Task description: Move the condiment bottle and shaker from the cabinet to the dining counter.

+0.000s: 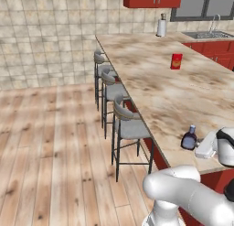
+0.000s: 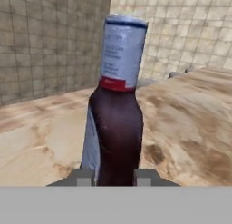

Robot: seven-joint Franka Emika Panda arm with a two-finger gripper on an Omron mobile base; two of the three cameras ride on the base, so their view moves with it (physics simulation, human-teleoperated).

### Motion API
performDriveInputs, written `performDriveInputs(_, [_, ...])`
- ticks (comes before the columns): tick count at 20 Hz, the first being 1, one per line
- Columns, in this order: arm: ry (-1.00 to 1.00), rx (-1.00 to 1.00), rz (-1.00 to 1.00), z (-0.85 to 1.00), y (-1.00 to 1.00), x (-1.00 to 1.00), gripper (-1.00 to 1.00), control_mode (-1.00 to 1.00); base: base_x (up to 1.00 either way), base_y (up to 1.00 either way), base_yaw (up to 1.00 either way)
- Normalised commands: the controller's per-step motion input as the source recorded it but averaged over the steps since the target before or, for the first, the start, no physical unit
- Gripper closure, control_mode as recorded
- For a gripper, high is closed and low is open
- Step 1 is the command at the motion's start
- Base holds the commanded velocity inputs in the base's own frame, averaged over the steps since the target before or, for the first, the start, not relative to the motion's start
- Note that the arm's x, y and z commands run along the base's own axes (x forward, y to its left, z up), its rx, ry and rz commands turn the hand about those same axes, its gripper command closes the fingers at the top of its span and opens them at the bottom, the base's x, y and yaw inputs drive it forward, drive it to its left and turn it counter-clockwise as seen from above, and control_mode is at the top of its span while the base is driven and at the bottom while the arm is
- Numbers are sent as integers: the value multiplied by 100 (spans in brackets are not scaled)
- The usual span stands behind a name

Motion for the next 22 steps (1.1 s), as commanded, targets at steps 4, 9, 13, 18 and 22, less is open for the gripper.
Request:
performDriveInputs(4, [0, 0, 2, -30, -8, 19, 100, -100, 0, 0, 0])
performDriveInputs(9, [0, 0, 2, -31, -4, 15, 100, -100, 0, 0, 0])
performDriveInputs(13, [-5, 0, 0, -15, -1, -15, 100, -100, 0, 0, 0])
performDriveInputs(18, [-6, 0, 0, 0, -16, -55, 100, -100, 0, 0, 0])
performDriveInputs(22, [-2, 0, 0, 33, -18, -61, -100, -100, 0, 0, 0])
